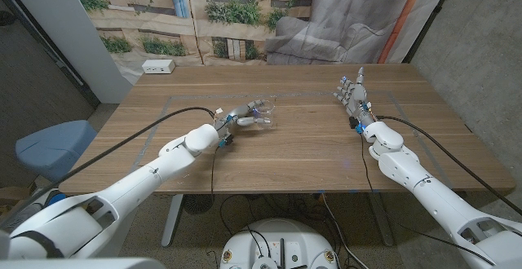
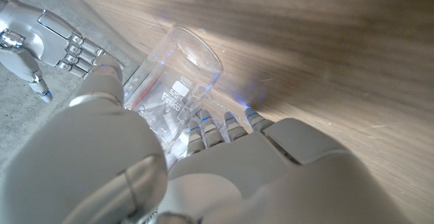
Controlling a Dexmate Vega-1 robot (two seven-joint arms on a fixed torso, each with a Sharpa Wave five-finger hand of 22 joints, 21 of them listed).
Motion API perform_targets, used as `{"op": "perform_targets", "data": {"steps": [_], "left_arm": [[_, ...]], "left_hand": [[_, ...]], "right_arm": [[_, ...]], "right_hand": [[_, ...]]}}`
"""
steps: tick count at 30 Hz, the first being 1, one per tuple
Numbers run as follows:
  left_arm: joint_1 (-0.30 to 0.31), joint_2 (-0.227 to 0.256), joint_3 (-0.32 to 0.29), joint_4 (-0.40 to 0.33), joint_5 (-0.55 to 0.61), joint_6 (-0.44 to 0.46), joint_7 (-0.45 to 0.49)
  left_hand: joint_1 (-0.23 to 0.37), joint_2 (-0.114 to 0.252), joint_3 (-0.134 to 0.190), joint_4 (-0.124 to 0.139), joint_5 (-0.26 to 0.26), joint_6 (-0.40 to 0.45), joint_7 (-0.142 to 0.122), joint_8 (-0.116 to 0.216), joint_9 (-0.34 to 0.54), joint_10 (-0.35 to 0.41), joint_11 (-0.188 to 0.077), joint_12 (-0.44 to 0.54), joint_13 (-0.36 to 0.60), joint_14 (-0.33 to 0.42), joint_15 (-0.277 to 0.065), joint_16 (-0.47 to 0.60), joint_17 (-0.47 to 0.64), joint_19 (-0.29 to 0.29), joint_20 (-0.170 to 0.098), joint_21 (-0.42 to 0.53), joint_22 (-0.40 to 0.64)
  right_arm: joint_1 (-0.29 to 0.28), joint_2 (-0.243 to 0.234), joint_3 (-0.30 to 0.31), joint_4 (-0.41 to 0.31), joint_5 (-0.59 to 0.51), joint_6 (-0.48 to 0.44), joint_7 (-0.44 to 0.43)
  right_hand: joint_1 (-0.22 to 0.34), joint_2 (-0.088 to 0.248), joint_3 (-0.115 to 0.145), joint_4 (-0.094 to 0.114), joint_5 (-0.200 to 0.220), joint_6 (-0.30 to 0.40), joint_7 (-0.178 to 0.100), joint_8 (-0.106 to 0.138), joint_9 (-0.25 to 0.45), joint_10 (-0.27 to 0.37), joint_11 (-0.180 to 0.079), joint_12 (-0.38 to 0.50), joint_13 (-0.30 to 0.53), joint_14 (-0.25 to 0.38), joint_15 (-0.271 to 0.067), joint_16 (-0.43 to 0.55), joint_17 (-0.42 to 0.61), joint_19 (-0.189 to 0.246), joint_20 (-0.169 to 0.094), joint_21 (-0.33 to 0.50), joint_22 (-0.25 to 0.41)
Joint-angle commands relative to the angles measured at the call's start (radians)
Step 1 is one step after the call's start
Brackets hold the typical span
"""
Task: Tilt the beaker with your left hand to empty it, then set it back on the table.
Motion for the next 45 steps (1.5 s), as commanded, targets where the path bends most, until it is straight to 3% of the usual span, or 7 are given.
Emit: {"op": "perform_targets", "data": {"steps": [1,10,13,20,27,45], "left_arm": [[-0.025,0.04,0.002,-0.023,-0.031,0.019,-0.102],[-0.031,0.081,-0.007,-0.056,-0.055,0.029,-0.171],[-0.037,0.096,-0.01,-0.069,-0.064,0.047,-0.198],[-0.033,0.125,-0.029,-0.098,-0.082,0.057,-0.218],[-0.025,0.152,-0.052,-0.119,-0.113,0.038,-0.249],[0.041,0.205,-0.138,-0.162,-0.206,0.021,-0.23]], "left_hand": [[-0.023,-0.022,-0.011,0.0,-0.007,-0.059,0.015,0.0,0.003,-0.067,0.009,-0.001,-0.01,-0.067,0.02,-0.005,0.002,-0.045,0.006,-0.003,0.001],[-0.043,-0.033,-0.015,0.001,-0.009,-0.127,0.04,-0.003,0.002,-0.136,0.034,-0.001,-0.016,-0.125,0.042,-0.004,0.002,-0.082,0.014,-0.003,0.002],[-0.066,-0.041,-0.019,0.004,-0.011,-0.198,0.068,-0.003,0.002,-0.213,0.054,-0.004,-0.018,-0.191,0.059,-0.008,0.002,-0.125,0.011,-0.005,0.002],[-0.098,-0.042,-0.025,0.01,-0.014,-0.235,0.108,0.001,0.001,-0.269,0.081,-0.002,-0.02,-0.24,0.078,-0.005,0.001,-0.167,0.001,-0.005,0.002],[-0.13,-0.037,-0.029,0.018,-0.016,-0.253,0.108,0.003,0.001,-0.317,0.104,-0.002,-0.022,-0.272,0.07,-0.003,0.001,-0.208,-0.012,-0.007,0.002],[-0.157,-0.021,-0.027,0.026,-0.017,-0.246,0.105,0.01,0.0,-0.327,0.11,0.007,-0.023,-0.269,0.062,0.006,0.001,-0.22,-0.025,0.0,0.002]], "right_arm": [[0.0,0.0,0.0,0.001,0.0,0.001,0.0],[0.0,0.0,0.0,0.001,0.0,0.001,0.0],[0.0,0.0,0.0,0.001,0.0,0.001,0.0],[0.0,0.0,0.0,0.001,0.0,0.001,0.0],[0.0,0.0,0.0,0.001,0.0,0.001,0.0],[0.0,0.0,0.0,0.002,0.0,0.001,0.0]], "right_hand": [[0.004,0.088,-0.006,0.001,0.006,-0.005,-0.002,0.006,0.002,-0.003,-0.002,0.006,0.005,-0.003,-0.019,0.003,0.002,0.001,0.006,0.007,0.004],[0.004,0.088,-0.006,0.001,0.006,-0.007,-0.002,0.006,0.002,-0.004,-0.002,0.006,0.005,-0.004,-0.018,0.003,0.002,0.001,0.005,0.006,0.004],[0.004,0.088,-0.006,0.001,0.006,-0.007,-0.003,0.006,0.002,-0.004,-0.002,0.006,0.005,-0.004,-0.019,0.003,0.002,0.001,0.006,0.007,0.004],[0.004,0.089,-0.006,0.001,0.006,-0.007,-0.003,0.005,0.002,-0.003,-0.002,0.006,0.005,-0.004,-0.019,0.003,0.002,0.001,0.006,0.007,0.004],[0.004,0.089,-0.006,0.001,0.006,-0.007,-0.003,0.005,0.002,-0.003,0.0,0.006,0.005,-0.004,-0.019,0.003,0.002,0.001,0.006,0.007,0.004],[0.004,0.088,-0.006,0.001,0.006,-0.007,-0.002,0.005,0.002,-0.004,-0.001,0.006,0.005,-0.004,-0.019,0.003,0.002,0.001,0.006,0.007,0.004]]}}
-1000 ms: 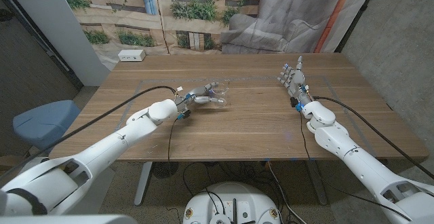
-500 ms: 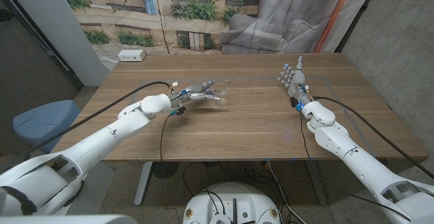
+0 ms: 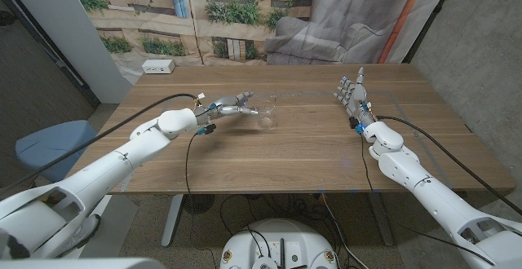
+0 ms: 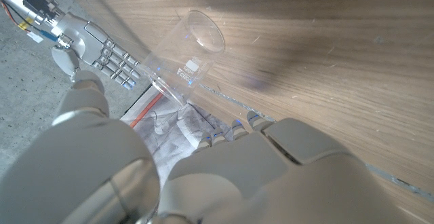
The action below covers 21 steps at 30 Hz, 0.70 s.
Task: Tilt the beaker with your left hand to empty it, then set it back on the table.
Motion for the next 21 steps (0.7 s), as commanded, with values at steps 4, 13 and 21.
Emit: {"op": "perform_targets", "data": {"steps": [4,13,21], "left_arm": [[0.058,0.031,-0.082,-0.022,-0.095,-0.005,0.031],[0.086,0.001,-0.116,0.002,-0.144,-0.029,0.082],[0.125,-0.023,-0.147,0.009,-0.201,-0.025,0.133]], "left_hand": [[-0.021,0.015,0.007,0.012,0.0,-0.039,0.001,0.012,0.0,-0.043,0.005,0.014,0.002,-0.15,-0.011,0.01,0.0,-0.159,-0.016,0.011,0.001],[-0.05,0.053,0.018,0.017,-0.002,0.023,-0.01,0.026,-0.001,0.01,-0.011,0.031,0.0,-0.09,-0.024,0.022,-0.001,-0.092,-0.033,0.031,0.0],[-0.065,0.069,0.026,0.012,-0.004,0.07,-0.017,0.032,-0.001,0.052,-0.015,0.038,-0.001,-0.042,-0.037,0.026,-0.002,-0.041,-0.044,0.038,0.0]], "right_arm": [[0.0,0.0,0.0,0.0,0.0,0.0,0.0],[0.0,0.0,0.0,0.0,0.0,0.0,0.0],[0.0,0.0,0.0,0.001,0.0,0.001,0.0]], "right_hand": [[0.004,0.088,-0.006,0.001,0.006,-0.006,-0.001,0.006,0.002,-0.003,-0.001,0.006,0.005,-0.003,-0.019,0.004,0.002,0.001,0.006,0.006,0.004],[0.004,0.088,-0.006,0.001,0.006,-0.008,-0.002,0.005,0.002,-0.004,-0.001,0.006,0.005,-0.002,-0.017,0.004,0.002,0.001,0.006,0.007,0.004],[0.004,0.088,-0.006,0.001,0.006,-0.006,-0.003,0.006,0.002,-0.004,-0.001,0.006,0.005,-0.004,-0.017,0.003,0.002,0.001,0.006,0.007,0.004]]}}
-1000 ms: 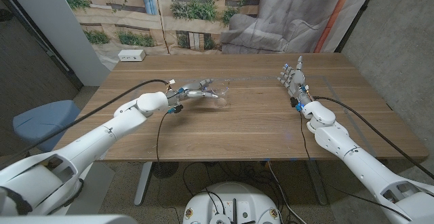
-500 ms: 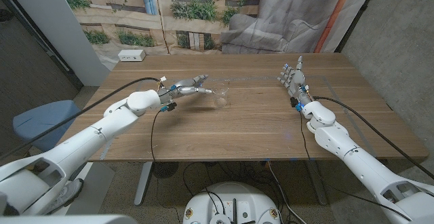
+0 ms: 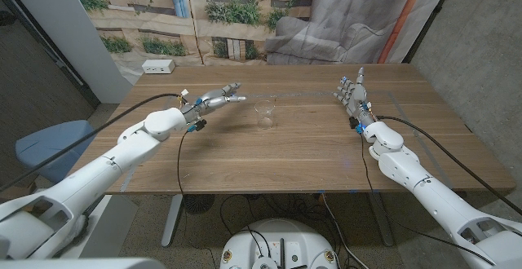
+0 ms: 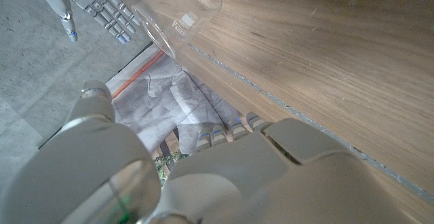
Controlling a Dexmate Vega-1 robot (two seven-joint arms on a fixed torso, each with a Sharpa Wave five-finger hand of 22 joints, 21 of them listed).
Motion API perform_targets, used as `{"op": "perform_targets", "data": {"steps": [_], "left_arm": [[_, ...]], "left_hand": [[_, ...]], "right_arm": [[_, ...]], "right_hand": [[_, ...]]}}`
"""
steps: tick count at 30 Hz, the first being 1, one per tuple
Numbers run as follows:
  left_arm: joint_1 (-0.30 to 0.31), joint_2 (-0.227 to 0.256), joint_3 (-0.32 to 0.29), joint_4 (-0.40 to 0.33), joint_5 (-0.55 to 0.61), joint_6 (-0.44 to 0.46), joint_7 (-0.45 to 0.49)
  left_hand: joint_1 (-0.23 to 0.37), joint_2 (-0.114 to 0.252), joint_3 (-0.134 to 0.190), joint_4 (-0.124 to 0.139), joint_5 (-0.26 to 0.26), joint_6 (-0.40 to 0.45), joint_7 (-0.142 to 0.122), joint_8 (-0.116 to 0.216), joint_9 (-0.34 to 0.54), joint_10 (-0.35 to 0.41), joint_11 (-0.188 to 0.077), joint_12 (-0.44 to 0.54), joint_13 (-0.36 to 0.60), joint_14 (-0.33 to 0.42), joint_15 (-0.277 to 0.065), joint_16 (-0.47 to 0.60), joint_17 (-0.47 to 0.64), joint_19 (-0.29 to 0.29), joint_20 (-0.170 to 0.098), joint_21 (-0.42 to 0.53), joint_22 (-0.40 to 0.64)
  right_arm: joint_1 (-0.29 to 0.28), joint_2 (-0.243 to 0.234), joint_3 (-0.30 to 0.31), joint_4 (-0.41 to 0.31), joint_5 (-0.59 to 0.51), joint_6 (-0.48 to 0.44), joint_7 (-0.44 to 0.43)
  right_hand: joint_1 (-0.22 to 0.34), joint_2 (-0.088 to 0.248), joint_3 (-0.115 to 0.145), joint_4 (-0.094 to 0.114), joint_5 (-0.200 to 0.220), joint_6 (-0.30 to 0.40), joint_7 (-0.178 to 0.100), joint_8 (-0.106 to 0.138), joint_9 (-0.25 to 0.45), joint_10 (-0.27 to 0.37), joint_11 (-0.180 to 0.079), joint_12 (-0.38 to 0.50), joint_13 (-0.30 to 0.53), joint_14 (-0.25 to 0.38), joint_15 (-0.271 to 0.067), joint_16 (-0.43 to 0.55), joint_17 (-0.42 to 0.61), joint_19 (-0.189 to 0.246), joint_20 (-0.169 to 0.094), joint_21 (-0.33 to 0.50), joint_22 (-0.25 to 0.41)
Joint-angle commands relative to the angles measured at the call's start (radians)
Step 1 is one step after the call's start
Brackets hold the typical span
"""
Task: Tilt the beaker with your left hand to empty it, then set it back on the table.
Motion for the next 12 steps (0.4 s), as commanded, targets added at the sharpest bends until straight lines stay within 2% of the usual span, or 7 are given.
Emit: {"op": "perform_targets", "data": {"steps": [1,7,12], "left_arm": [[0.059,-0.035,-0.054,0.017,-0.089,-0.007,0.069],[0.075,-0.05,-0.067,0.05,-0.119,-0.022,0.083],[0.066,-0.09,-0.073,0.113,-0.149,-0.047,0.087]], "left_hand": [[-0.008,0.017,0.013,-0.003,-0.004,0.025,-0.002,0.009,0.004,0.029,-0.002,0.008,-0.001,-0.036,-0.011,0.007,0.003,-0.035,-0.009,0.008,0.002],[-0.012,0.025,0.018,-0.006,-0.005,0.049,-0.001,0.011,0.003,0.046,-0.003,0.009,-0.001,-0.015,-0.012,0.007,0.003,-0.016,-0.017,0.008,0.002],[-0.015,0.033,0.023,-0.01,-0.005,0.07,-0.005,0.013,0.003,0.067,-0.01,0.011,-0.001,0.004,-0.019,0.007,0.002,0.003,-0.02,0.008,0.002]], "right_arm": [[0.0,0.0,0.0,0.0,0.0,0.0,0.0],[0.0,0.0,0.0,0.001,0.0,0.001,0.0],[0.0,0.0,0.0,0.001,0.0,0.001,0.001]], "right_hand": [[0.004,0.088,-0.006,0.001,0.006,-0.007,-0.003,0.005,0.002,-0.004,0.0,0.006,0.005,-0.004,-0.018,0.003,0.002,0.001,0.006,0.007,0.004],[0.004,0.088,-0.006,0.001,0.006,-0.007,-0.001,0.006,0.002,-0.005,-0.002,0.006,0.005,-0.004,-0.02,0.003,0.002,0.001,0.005,0.007,0.004],[0.004,0.089,-0.006,0.001,0.006,-0.007,-0.001,0.005,0.002,-0.004,-0.001,0.006,0.005,-0.003,-0.018,0.003,0.002,0.0,0.005,0.006,0.004]]}}
